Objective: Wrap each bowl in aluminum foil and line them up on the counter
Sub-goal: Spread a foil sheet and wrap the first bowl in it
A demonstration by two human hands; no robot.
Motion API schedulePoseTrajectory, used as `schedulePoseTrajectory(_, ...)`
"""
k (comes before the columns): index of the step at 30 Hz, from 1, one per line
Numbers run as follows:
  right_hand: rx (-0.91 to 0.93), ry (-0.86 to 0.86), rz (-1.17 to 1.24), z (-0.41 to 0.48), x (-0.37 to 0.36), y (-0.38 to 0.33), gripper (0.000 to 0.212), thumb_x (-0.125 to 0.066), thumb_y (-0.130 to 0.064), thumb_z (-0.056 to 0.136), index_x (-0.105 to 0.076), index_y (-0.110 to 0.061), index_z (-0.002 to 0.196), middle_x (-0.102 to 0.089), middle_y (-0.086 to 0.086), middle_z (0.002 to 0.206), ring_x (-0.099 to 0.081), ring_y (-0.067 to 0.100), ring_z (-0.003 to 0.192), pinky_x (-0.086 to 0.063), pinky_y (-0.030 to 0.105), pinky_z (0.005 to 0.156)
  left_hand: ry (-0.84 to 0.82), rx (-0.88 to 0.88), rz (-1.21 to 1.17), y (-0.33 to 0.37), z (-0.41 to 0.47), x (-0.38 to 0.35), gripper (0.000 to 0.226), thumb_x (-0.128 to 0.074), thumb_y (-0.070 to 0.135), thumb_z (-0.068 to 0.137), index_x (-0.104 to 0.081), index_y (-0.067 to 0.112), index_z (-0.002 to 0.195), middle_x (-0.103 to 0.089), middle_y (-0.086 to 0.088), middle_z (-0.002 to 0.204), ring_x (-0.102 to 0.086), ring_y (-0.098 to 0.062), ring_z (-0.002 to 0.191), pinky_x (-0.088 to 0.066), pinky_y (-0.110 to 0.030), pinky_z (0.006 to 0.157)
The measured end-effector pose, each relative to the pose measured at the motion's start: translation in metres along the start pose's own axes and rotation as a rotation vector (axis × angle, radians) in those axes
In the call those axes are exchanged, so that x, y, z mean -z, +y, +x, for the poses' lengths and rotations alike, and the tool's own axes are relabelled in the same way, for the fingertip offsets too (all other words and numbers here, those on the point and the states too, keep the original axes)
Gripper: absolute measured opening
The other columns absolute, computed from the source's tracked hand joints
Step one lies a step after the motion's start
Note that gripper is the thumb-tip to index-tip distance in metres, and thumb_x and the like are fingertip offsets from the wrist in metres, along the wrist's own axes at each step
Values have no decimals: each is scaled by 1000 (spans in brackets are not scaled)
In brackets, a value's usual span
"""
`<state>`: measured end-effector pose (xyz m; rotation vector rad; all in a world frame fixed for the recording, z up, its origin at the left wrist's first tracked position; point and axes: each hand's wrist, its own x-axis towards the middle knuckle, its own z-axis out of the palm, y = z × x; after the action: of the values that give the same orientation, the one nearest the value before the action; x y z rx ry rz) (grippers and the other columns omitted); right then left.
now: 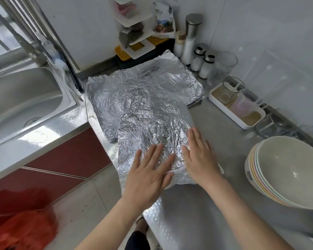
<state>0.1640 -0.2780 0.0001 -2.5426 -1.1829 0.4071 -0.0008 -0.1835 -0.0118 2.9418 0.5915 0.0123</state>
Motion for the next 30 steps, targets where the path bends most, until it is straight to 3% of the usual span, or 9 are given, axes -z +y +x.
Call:
schedulePoseTrajectory(4,81,70,-121,-15,-5,-6,67,-11,-48,96,-3,-16,154,7,-2,161,13,10,147,7,39,115,113,-77,-60,-3,-2,3,47,-24,49,104,-45,35,143,-36,-3,155,-28,-25,145,-19,-50,117)
schedulePoseTrajectory(8,211,43,-185,-24,-15,-4,62,-15,-47,101,-12,-14,153,-5,-2,161,4,12,148,2,40,118,165,-182,-117,-9,-4,-5,42,-37,45,101,-60,29,132,-53,0,142,-45,-23,136,-36,-49,111)
schedulePoseTrajectory(14,261,1,-200,-21,-14,4,65,-3,-55,98,-16,-23,153,-10,-2,161,0,12,148,2,44,116,207,-195,-150,-14,-5,-12,41,-47,42,96,-62,25,130,-58,0,137,-49,-23,132,-37,-46,110)
schedulePoseTrajectory(15,278,20,-175,-21,-12,3,62,-6,-55,99,-19,-26,153,-14,-1,160,-4,13,148,0,46,116,217,-187,-163,-14,-4,-11,41,-48,42,96,-64,24,128,-59,0,136,-50,-23,131,-39,-47,109)
schedulePoseTrajectory(17,366,120,-113,-23,-7,0,49,-27,-46,102,-41,-26,144,-35,2,153,-25,17,144,-16,49,111,254,-177,-212,-13,-4,-6,39,-50,41,96,-67,20,124,-62,-2,132,-53,-24,127,-42,-48,106)
schedulePoseTrajectory(20,548,390,-48,-29,-1,1,16,-61,-21,91,-70,-18,105,-65,1,113,-57,23,107,-40,43,88,362,-187,-291,-15,-5,2,28,-60,32,94,-73,14,112,-69,-4,116,-61,-28,111,-51,-42,94)
schedulePoseTrajectory(22,622,378,-23,-32,-1,5,7,-72,-10,83,-70,-14,89,-64,1,95,-56,24,84,-46,39,74,403,-182,-298,-18,-6,8,21,-66,26,91,-75,13,104,-69,-4,104,-60,-25,100,-54,-36,79)
schedulePoseTrajectory(25,682,287,-14,-34,-6,10,5,-72,-6,83,-69,-9,85,-61,4,88,-53,24,76,-48,37,67,392,-177,-275,-21,-8,10,16,-72,21,84,-76,15,99,-66,-1,96,-59,-22,92,-53,-35,64)
schedulePoseTrajectory(30,710,305,-56,-31,-10,10,3,-68,-8,86,-70,-9,88,-62,4,88,-54,23,77,-48,35,65,368,-222,-219,-26,-4,10,22,-78,16,79,-76,17,101,-66,0,93,-57,-19,89,-49,-28,64)
